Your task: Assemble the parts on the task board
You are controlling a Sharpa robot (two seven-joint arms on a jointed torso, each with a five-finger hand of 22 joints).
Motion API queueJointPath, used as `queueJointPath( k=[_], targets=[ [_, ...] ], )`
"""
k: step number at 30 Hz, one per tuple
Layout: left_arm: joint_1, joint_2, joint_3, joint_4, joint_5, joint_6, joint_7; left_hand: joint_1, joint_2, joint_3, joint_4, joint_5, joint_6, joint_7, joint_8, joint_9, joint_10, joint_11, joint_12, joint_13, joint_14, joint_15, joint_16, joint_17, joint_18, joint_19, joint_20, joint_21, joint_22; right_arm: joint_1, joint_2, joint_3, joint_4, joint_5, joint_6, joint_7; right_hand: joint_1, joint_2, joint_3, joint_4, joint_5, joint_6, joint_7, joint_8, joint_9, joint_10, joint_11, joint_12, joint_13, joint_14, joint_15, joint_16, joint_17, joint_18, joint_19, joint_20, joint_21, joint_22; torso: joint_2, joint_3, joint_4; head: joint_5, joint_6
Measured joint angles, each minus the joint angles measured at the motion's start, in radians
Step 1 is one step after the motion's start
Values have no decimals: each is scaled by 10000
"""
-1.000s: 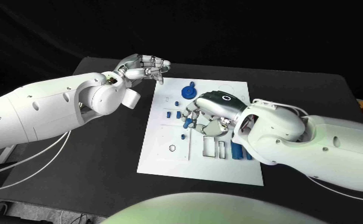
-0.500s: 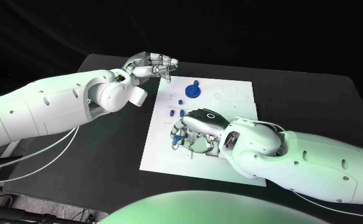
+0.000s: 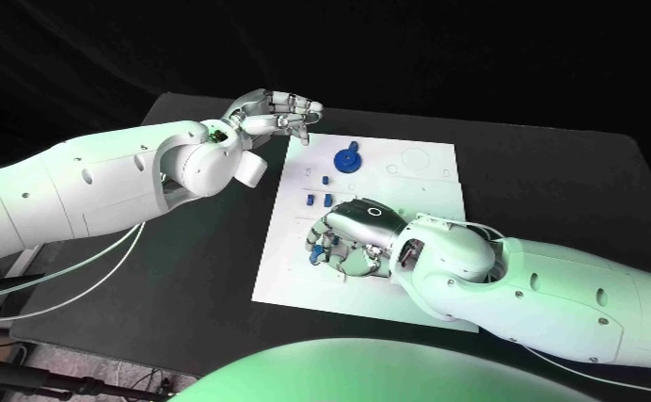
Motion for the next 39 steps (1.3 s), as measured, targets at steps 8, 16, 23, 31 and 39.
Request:
queueJointPath(
  k=[8, 16, 23, 31, 39],
  targets=[
    [1, -19, 0, 5, 5, 3, -3, 0, 0, 0, 0, 0, 0, 0, 0, 0, 0, 0, 50, 0, 0, 0, 0, 0, -1, 38, 38, 0, 0, -37, 44, -7, -123, -146, 84, -21, -1, -2, -1, 1, -3, -14, 14, 0, 0, 1, 1, 1, 3, 0, 0, 0, 0, 4, 0, 0, 0, -1, 1, 1, 1, 11, -42],
    [1, -33, 0, 10, 7, 6, -10, 0, 0, 0, 0, 0, 0, 0, 0, 0, 0, 0, 50, 1, 0, 0, 0, 1, -1, 38, 37, 0, 0, -49, 75, -14, -199, -250, 242, -48, -14, -15, -1, 1, -20, -29, 30, 1, 2, 7, 7, 1, 5, 0, 0, 0, 0, 22, 0, 0, 0, -2, 0, -4, 1, 12, -54],
    [1, -47, 0, 13, 8, 7, -12, 0, 0, 0, 0, 0, 0, 0, 0, 1, 0, 0, 50, 1, 0, 0, 0, 1, 0, 37, 37, 0, 0, -41, 99, -4, -206, -335, 340, -70, -14, -15, -1, 1, -21, -45, 46, 2, 6, 10, 10, -41, 8, 0, 0, 0, -9, 24, 0, 0, 0, -3, -6, -4, 0, 18, -55],
    [1, -58, -1, 20, 9, 8, -13, 0, 0, 0, 0, 0, 0, 0, 0, 1, 0, 0, 49, 1, 0, 0, 0, 1, 0, 37, 37, 0, 0, -46, 310, -34, -257, -516, 392, -184, -281, -271, -57, -54, -14, -175, 176, 309, 112, -114, 129, -243, 45, 0, 0, 0, -116, 26, 0, 0, -201, -3, -4, -8, 3, -3, -55],
    [1, -67, -1, 23, 11, 10, -18, 0, 0, 0, 0, 0, 0, 0, 0, 1, 0, 0, 49, 1, 0, 0, 0, 2, -1, 37, 37, 0, 0, -87, 353, -80, -318, -645, 388, -348, -650, -511, -126, 15, 66, -789, 349, -64, 526, -480, 199, -583, 9, -19, 93, 0, -138, 29, -15, 61, -303, -4, -4, -6, 6, -9, -56]
  ],
)
